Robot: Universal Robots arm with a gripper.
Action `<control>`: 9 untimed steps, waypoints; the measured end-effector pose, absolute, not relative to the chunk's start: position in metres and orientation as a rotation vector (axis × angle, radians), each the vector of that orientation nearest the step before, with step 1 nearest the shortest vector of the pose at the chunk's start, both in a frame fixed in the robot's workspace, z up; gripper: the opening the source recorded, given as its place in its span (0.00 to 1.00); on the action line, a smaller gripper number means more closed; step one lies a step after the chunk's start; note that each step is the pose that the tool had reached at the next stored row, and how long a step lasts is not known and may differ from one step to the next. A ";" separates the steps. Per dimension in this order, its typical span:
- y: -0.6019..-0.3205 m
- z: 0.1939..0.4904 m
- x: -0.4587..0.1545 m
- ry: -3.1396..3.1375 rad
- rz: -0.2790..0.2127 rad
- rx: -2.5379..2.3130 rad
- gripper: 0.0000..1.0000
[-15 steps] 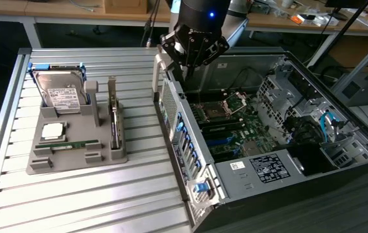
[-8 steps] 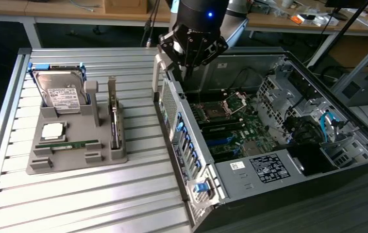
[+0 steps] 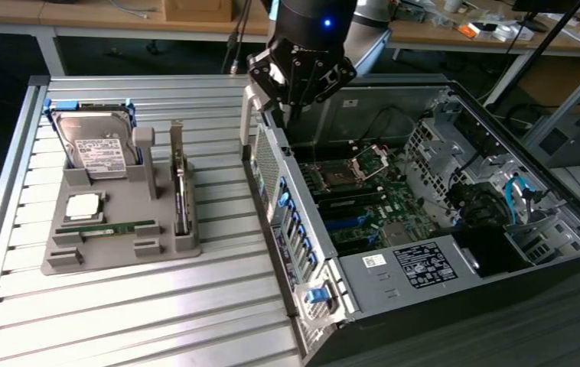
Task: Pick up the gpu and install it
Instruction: 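Reach for the gpu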
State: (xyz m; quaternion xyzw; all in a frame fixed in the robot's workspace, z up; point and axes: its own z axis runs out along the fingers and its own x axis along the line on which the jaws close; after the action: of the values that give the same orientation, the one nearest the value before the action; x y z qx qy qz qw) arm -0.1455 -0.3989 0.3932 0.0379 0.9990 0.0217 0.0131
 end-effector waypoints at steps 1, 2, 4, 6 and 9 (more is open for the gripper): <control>-0.399 0.393 -0.147 3.113 0.068 0.118 0.10; -0.399 0.393 -0.147 3.113 0.068 0.118 0.10; -0.399 0.393 -0.148 3.112 0.068 0.118 0.10; -0.399 0.393 -0.148 3.112 0.068 0.118 0.10; -0.399 0.393 -0.149 3.112 0.068 0.118 0.10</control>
State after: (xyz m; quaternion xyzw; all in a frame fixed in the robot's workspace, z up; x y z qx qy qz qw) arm -0.1491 -0.3989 0.3932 0.0378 0.9990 0.0217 0.0131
